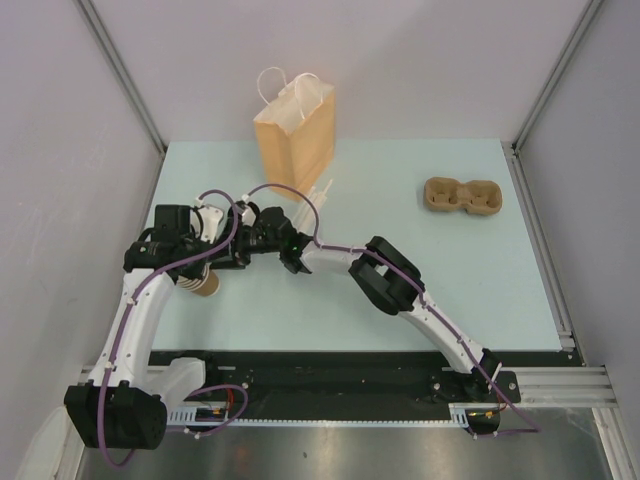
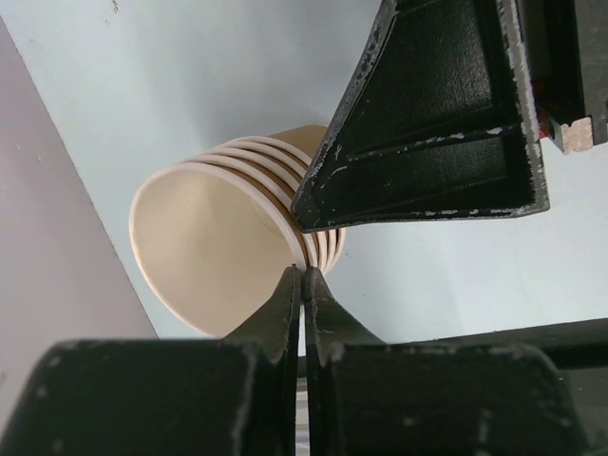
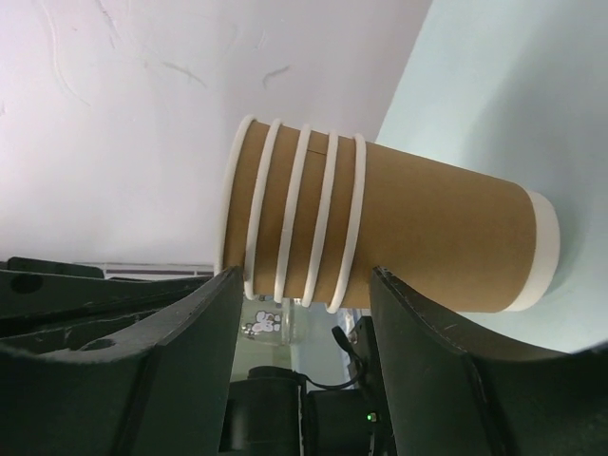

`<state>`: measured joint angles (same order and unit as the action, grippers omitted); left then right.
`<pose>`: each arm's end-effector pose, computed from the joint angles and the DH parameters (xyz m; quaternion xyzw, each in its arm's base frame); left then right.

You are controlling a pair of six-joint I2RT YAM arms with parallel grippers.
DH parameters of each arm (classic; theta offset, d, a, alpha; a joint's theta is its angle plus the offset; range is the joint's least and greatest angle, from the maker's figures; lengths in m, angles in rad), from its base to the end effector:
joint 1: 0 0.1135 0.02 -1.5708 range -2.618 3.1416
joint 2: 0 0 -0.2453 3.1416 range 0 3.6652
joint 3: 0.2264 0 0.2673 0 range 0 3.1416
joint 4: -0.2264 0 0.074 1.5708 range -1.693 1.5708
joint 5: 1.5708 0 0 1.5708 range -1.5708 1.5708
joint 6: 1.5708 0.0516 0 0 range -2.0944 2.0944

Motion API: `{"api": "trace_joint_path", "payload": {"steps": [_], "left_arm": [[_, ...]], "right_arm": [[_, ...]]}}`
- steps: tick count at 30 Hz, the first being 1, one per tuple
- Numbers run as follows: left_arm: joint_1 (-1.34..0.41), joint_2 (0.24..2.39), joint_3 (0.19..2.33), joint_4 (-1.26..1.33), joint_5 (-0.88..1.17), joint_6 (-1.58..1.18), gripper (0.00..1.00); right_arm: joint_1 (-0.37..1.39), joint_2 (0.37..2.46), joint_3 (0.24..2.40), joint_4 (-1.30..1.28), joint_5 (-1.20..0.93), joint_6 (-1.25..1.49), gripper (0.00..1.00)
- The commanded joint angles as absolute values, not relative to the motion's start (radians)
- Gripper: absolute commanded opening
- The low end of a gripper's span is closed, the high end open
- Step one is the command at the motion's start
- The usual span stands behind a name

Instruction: Pack the takeout coffee

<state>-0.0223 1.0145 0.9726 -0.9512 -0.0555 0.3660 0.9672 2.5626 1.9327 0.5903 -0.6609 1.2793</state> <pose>0.2218 -0.0021 0.2657 0.1771 0.9417 0.0749 0.2760 0.3064 0.5003 0.1382 -0.1161 0.7086 0.6922 0.0728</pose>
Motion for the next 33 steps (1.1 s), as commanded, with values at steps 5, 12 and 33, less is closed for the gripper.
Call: {"api": "trace_joint_path", "payload": {"steps": [5,12,33], "left_arm": [[-0.028,1.011,1.002,-0.945,-0.035,0.351,0.00],[-0.028,1.005,1.026,-0.954,-0.029,0.350,0.00],[-0.028,0.974,1.086,-1.003,-0.038,0.351,0.00]], "right_arm": [[0.991,2.574,1.994,0.500,-0.643,1.197,0.60],[0.997,2.574,2.019,0.436,-0.629,1.149,0.60],[1.006,2.563,2.033,0.417,-0.633,1.104,0.61]]}}
